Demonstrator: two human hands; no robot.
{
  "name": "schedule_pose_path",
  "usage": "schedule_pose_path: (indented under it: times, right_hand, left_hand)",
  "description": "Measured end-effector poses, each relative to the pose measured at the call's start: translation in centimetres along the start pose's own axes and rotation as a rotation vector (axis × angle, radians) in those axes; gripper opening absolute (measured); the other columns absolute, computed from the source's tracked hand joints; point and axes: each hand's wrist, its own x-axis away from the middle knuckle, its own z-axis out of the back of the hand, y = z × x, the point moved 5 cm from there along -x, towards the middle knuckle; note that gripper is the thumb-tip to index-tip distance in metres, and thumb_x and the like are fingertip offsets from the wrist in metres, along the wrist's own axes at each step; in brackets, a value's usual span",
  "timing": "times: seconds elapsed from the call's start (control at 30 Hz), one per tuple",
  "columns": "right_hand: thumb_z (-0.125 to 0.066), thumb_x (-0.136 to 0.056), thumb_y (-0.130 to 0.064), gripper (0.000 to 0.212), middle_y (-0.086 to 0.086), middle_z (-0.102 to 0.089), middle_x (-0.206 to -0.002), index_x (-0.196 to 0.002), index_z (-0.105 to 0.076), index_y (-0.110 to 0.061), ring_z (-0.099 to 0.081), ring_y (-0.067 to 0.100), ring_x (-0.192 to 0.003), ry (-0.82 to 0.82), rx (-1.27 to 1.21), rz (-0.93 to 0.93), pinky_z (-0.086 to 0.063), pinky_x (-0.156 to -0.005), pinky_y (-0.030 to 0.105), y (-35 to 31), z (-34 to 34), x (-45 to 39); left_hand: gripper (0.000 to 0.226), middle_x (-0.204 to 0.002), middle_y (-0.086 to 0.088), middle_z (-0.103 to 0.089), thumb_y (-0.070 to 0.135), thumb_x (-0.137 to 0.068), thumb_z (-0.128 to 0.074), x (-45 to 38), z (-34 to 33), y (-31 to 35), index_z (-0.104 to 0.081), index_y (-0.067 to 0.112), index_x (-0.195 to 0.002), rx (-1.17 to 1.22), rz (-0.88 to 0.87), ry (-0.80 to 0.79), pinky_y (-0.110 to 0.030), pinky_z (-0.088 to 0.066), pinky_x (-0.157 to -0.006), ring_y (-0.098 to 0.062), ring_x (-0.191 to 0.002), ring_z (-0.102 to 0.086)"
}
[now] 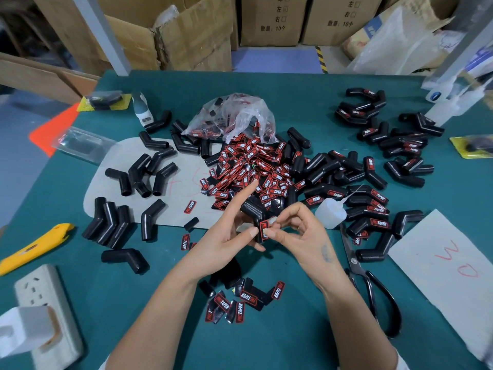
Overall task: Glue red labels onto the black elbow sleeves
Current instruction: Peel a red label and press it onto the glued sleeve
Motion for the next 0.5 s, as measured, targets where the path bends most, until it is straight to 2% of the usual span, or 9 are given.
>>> schedule_pose_path:
  times: [0.2,0.37,0.5]
  right_hand:
    - [-0.086,-0.085,-0.008,0.029,0.000,-0.073,-0.088,-0.088,-0.065,-0.027,-0.070,0.009,-0.089,0.009,0.010,-0.006,-0.056,-0.077,0.023,0.03,0.01,0.04]
    - [-0.087,-0.085,-0.011,0.029,0.001,-0.073,-0.088,-0.088,-0.065,-0.028,-0.070,0.009,-0.087,0.016,0.028,0.003,-0.056,-0.077,0.024,0.05,-0.06,-0.01]
    - [-0.088,-0.084,-0.013,0.028,0.003,-0.073,-0.089,-0.089,-0.065,-0.028,-0.070,0.011,-0.089,0.017,0.038,0.009,-0.057,-0.077,0.026,0.15,-0.03,0.00]
  left_hand:
    - [0.075,-0.170,-0.015,-0.022,0.005,-0.108,-0.052,-0.11,-0.12,-0.10,-0.019,0.041,-0.165,0.013,-0.002,-0.002,-0.041,-0.061,-0.091,-0.044,-0.109,-0.064]
    - [0.075,-0.169,-0.021,-0.020,0.005,-0.108,-0.052,-0.13,-0.21,-0.07,-0.020,0.042,-0.165,0.023,-0.012,-0.006,-0.043,-0.061,-0.090,-0.031,-0.107,-0.067]
    - [0.073,-0.170,-0.019,-0.019,0.005,-0.108,-0.052,-0.13,-0.20,-0.15,-0.026,0.046,-0.163,0.032,-0.023,-0.012,-0.043,-0.062,-0.090,-0.029,-0.107,-0.067]
